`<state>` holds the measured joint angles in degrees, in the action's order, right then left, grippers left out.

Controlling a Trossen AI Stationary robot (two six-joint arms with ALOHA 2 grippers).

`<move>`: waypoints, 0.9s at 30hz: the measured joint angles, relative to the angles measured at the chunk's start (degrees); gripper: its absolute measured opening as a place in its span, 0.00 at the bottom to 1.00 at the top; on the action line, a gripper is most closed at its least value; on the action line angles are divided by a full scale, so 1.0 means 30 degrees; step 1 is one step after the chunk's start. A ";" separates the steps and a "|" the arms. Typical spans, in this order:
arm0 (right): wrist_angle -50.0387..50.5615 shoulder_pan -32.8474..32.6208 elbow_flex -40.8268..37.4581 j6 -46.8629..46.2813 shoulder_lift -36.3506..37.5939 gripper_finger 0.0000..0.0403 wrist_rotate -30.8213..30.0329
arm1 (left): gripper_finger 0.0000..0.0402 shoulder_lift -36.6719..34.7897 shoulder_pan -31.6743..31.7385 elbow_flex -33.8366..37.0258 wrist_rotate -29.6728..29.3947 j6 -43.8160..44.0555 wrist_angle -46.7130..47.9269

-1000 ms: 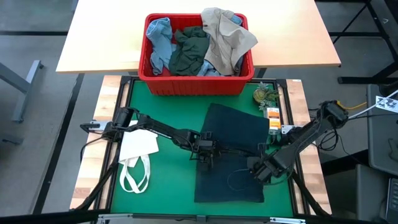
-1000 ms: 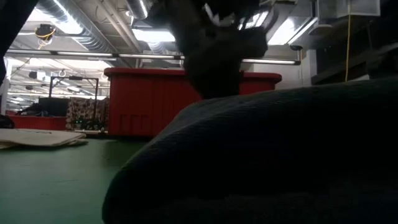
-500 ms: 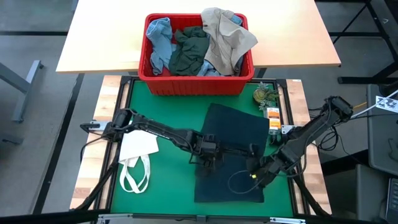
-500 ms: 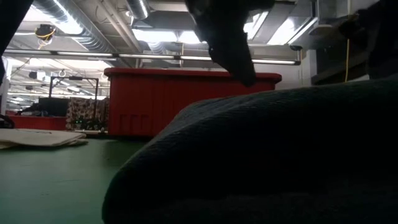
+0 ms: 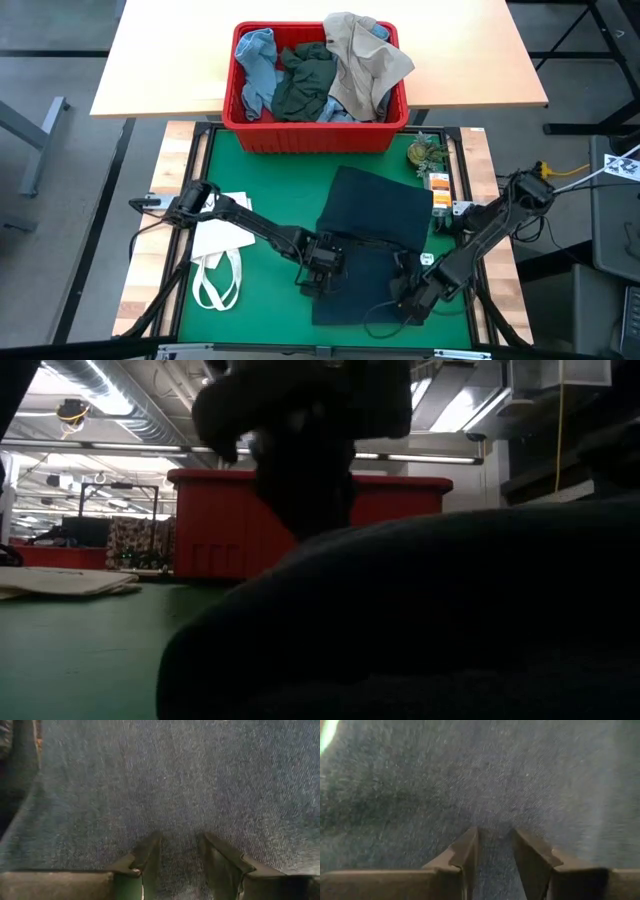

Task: Fold laundry
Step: Fold the dark blue pants

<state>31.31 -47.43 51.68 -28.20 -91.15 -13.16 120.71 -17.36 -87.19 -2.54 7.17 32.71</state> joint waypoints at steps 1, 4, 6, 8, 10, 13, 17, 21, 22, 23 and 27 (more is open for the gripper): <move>-0.0027 -0.0086 0.0026 -0.0002 -0.0360 0.31 0.0129 | 0.34 -0.0007 -0.0010 0.0420 0.0000 0.0042 -0.0480; -0.0167 -0.0201 0.0072 -0.0003 -0.1376 0.31 0.0479 | 0.34 -0.0026 -0.0047 0.1422 -0.0002 0.0104 -0.1447; -0.0231 -0.0185 0.0117 0.0003 -0.1922 0.31 0.0748 | 0.34 -0.0111 -0.0061 0.1864 -0.0064 0.0300 -0.1935; -0.0227 -0.0164 0.0117 0.0004 -0.2322 0.31 0.0943 | 0.34 -0.0117 -0.0061 0.2142 -0.0116 0.0426 -0.2197; -0.0220 -0.0164 0.0117 0.0004 -0.2492 0.31 0.0997 | 0.34 -0.0134 -0.0061 0.2289 -0.0117 0.0426 -0.2358; -0.0170 -0.0164 0.0105 0.0004 -0.2387 0.31 0.1103 | 0.34 -0.0131 -0.0061 0.2327 -0.0117 0.0439 -0.2391; -0.0079 -0.0150 0.0002 0.0004 -0.1376 0.31 0.1418 | 0.34 -0.0053 -0.0061 0.1856 -0.0074 0.0440 -0.2030; 0.0384 -0.0215 -0.0058 0.0004 0.0179 0.31 0.1300 | 0.34 0.0087 -0.0061 0.0659 0.0077 0.0433 -0.0959; 0.0304 -0.0215 -0.0058 -0.0003 0.0523 0.31 0.1293 | 0.34 0.0106 -0.0061 0.0241 0.0157 0.0433 -0.0627; 0.0264 -0.0215 -0.0058 -0.0003 0.0847 0.31 0.1292 | 0.34 0.0106 -0.0061 -0.0217 0.0224 0.0433 -0.0161; 0.0002 -0.0213 -0.0046 -0.0012 0.1909 0.31 0.2011 | 0.34 0.0099 -0.0083 -0.2025 0.0275 0.0433 0.1381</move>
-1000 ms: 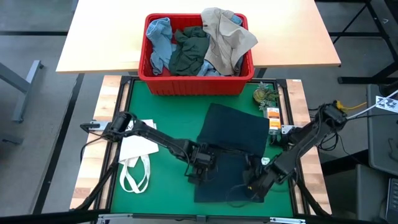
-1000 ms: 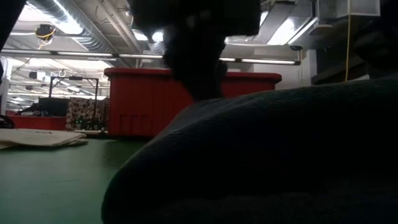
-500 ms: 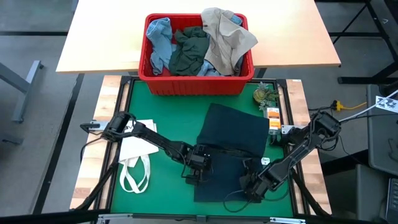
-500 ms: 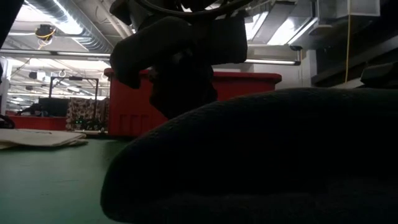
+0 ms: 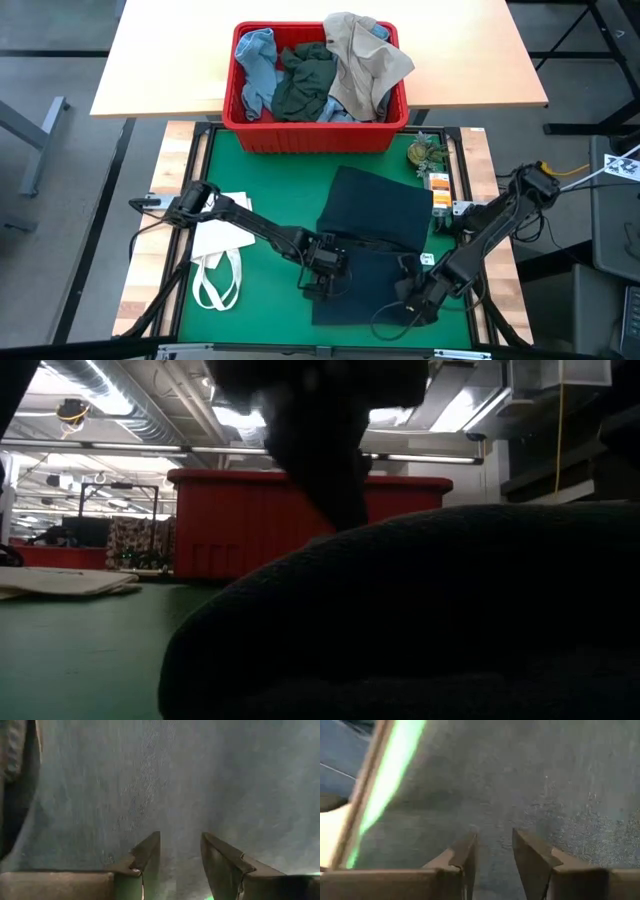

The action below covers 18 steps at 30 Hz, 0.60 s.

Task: Fold laundry
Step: Fold the dark blue pants

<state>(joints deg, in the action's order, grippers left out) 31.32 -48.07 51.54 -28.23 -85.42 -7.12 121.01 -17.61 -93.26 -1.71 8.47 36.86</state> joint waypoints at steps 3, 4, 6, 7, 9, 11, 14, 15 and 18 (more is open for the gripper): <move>-0.0103 -0.0002 0.0002 0.0007 0.0477 0.31 0.0674 | 0.34 0.0000 -0.0067 -0.0840 0.0048 0.0013 0.0085; -0.0214 -0.0002 0.0002 0.0008 0.0532 0.31 0.0758 | 0.34 0.0000 -0.0116 -0.1105 0.0089 0.0046 0.0035; -0.0576 -0.0004 0.0004 0.0009 0.0536 0.31 0.0774 | 0.34 -0.0029 -0.0302 -0.1462 0.0235 0.0079 -0.0197; -0.0636 -0.0067 0.0010 0.0009 0.0536 0.31 0.0768 | 0.34 -0.0036 -0.0440 -0.1508 0.0354 0.0150 -0.0414; -0.0667 -0.0392 0.0010 0.0009 0.0536 0.31 0.0805 | 0.34 -0.0036 -0.0766 -0.1513 0.0496 0.0510 -0.0868; -0.0875 -0.0806 0.0029 0.0009 0.0536 0.31 0.0791 | 0.34 -0.0036 -0.1136 -0.1513 0.0502 0.0627 -0.1307; -0.1212 -0.1792 0.0032 0.0005 0.0536 0.31 0.0391 | 0.34 -0.0058 -0.1671 -0.1513 0.0391 0.0634 -0.1589; -0.1454 -0.2158 0.0032 0.0009 0.0532 0.31 0.0051 | 0.34 -0.0058 -0.1826 -0.1513 0.0262 0.0637 -0.1574; -0.1711 -0.3078 0.0046 0.0006 0.0334 0.31 -0.1280 | 0.34 -0.0058 -0.2207 -0.1513 -0.0187 0.0641 -0.1589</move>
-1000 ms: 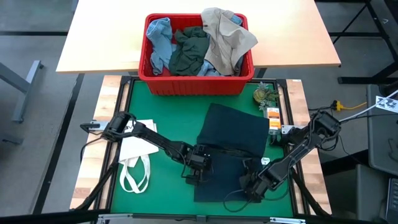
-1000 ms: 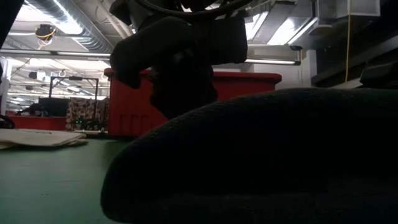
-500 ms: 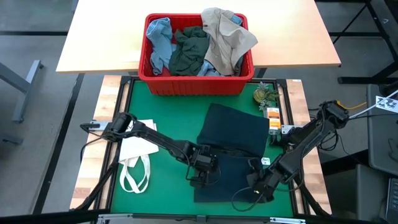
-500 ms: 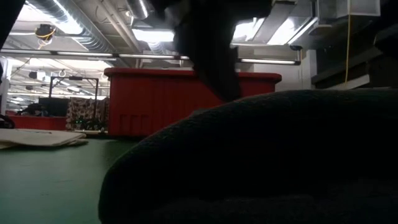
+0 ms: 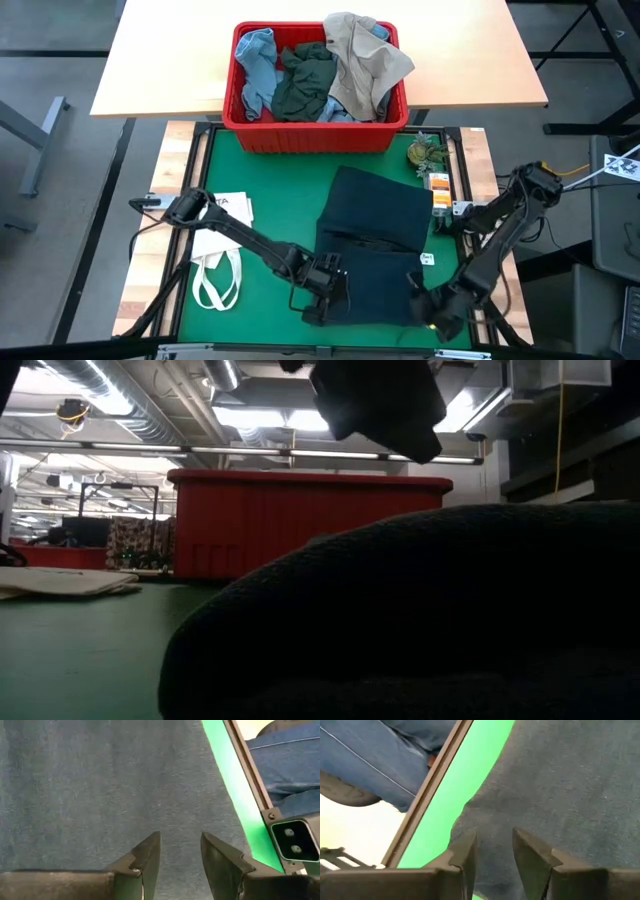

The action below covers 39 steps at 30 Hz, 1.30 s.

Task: Fold laundry
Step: Fold the dark blue pants

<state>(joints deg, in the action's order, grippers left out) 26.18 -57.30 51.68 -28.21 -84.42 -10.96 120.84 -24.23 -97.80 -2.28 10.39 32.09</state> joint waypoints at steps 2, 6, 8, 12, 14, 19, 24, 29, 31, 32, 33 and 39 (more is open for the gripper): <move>0.0017 -0.0497 0.0000 -0.0172 -0.0206 0.31 -0.0685 | 0.34 0.0000 -0.0155 0.0000 -0.0040 0.0000 0.0002; 0.0008 -0.0925 0.0000 -0.0942 -0.0804 0.31 -0.0986 | 0.34 0.0000 -0.0341 0.0000 -0.0057 0.0000 0.0002; -0.0005 -0.0954 0.0000 -0.1025 -0.1257 0.31 -0.0981 | 0.34 0.0000 -0.0431 0.0000 -0.0054 0.0000 0.0002; -0.0014 -0.0947 0.0000 -0.1028 -0.2158 0.31 -0.0413 | 0.34 0.0282 -0.0762 -0.0029 -0.0110 -0.0080 -0.0052; -0.0011 -0.0947 0.0000 -0.1025 -0.2561 0.31 -0.0284 | 0.34 0.0845 -0.0992 -0.0027 -0.0126 -0.0080 -0.0092; -0.0069 -0.0939 0.0029 -0.1025 -0.3085 0.31 -0.0114 | 0.34 0.2480 -0.1473 -0.0007 -0.0127 -0.0146 -0.0012; 0.0139 -0.0875 0.0071 -0.1141 -0.3598 0.31 0.0832 | 0.34 0.3515 -0.1815 -0.0133 -0.0322 -0.0160 0.0122; 0.0207 -0.0866 0.0108 -0.1138 -0.4134 0.31 0.0860 | 0.34 0.3617 -0.1894 -0.0146 -0.0495 -0.0153 0.0688; 0.0155 -0.0687 0.0095 -0.0991 -0.4147 0.31 0.0571 | 0.34 0.3541 -0.1880 -0.0146 -0.0564 -0.0160 0.1130; 0.0144 -0.0574 0.0095 -0.0950 -0.4160 0.31 0.0498 | 0.34 0.3475 -0.1846 -0.0139 -0.0557 -0.0160 0.1358; 0.0131 -0.0420 0.0083 -0.0902 -0.4151 0.31 0.0501 | 0.34 0.3385 -0.1799 -0.0133 -0.0544 -0.0160 0.1572; 0.0090 0.0914 0.0058 0.0456 -0.4111 0.31 0.0651 | 0.34 0.2842 -0.1516 -0.0059 -0.0563 -0.0153 0.3369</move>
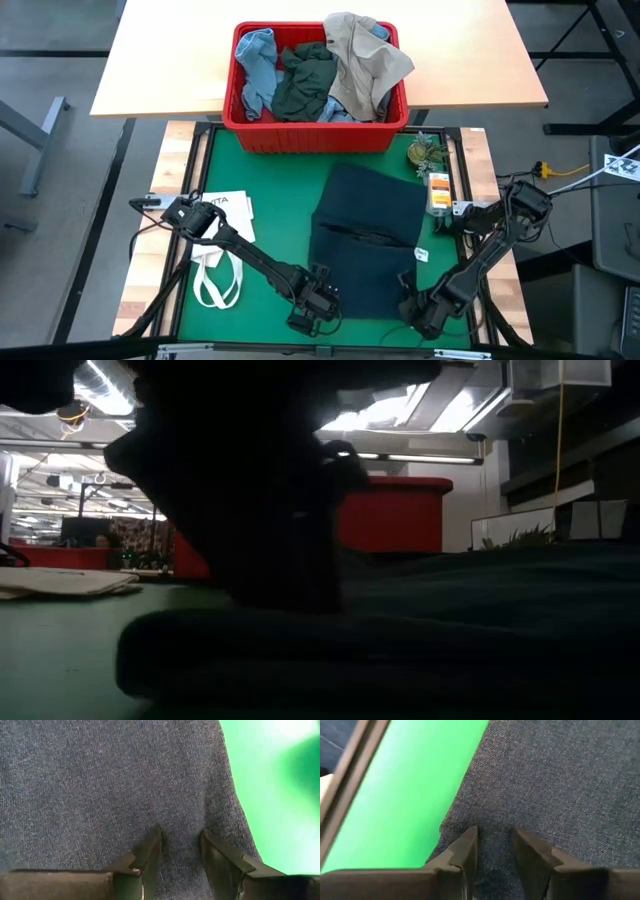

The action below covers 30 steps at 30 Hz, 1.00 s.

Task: Fold laundry
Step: Fold the dark blue pants

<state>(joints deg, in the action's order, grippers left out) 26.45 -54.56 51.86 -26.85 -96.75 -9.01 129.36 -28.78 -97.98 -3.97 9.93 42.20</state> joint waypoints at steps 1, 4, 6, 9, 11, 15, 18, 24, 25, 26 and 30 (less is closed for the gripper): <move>-0.0026 0.0253 -0.0006 0.0242 0.0000 0.31 -0.0010 | 0.34 -0.0035 0.0048 0.0008 -0.0082 0.0000 0.0331; -0.0191 0.1004 -0.0026 0.1196 -0.0003 0.31 -0.0124 | 0.34 -0.0276 0.0123 0.0019 -0.0408 0.0002 0.1743; -0.0263 0.1489 -0.0022 0.1872 -0.0007 0.31 -0.0103 | 0.34 -0.0410 0.0218 0.0026 -0.0506 0.0007 0.2635; -0.0320 0.2236 -0.0036 0.2858 0.0085 0.31 -0.0036 | 0.34 -0.0521 0.0255 0.0051 -0.0630 0.0148 0.3495; -0.0257 0.2624 -0.0077 0.3270 0.0310 0.31 0.0360 | 0.34 -0.0737 0.0248 0.0073 -0.0715 0.0159 0.3509; -0.0078 0.2839 -0.0117 0.3612 0.0945 0.31 0.0859 | 0.34 -0.1206 0.0219 0.0134 -0.0869 0.0174 0.3673; -0.0033 0.2817 -0.0117 0.3604 0.1625 0.31 0.0878 | 0.34 -0.1812 0.0212 0.0139 -0.0846 0.0579 0.3726; -0.0191 0.2527 -0.0109 0.3587 0.2847 0.31 0.1143 | 0.34 -0.2543 0.0129 0.0102 -0.0649 0.2074 0.3506; -0.0240 0.2481 -0.0109 0.3574 0.2980 0.31 0.1325 | 0.34 -0.2576 0.0063 0.0102 -0.0653 0.2168 0.3465; -0.0263 0.2360 -0.0109 0.3544 0.3075 0.31 0.1496 | 0.34 -0.2587 0.0017 0.0102 -0.0615 0.2183 0.3424; -0.0436 0.1968 -0.0102 0.3256 0.3184 0.31 0.2327 | 0.34 -0.2594 -0.0255 0.0095 -0.0206 0.2215 0.3276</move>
<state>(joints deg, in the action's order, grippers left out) 25.15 -48.65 51.55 -17.08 -87.20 -2.03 121.58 -29.54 -97.69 -4.58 16.58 52.02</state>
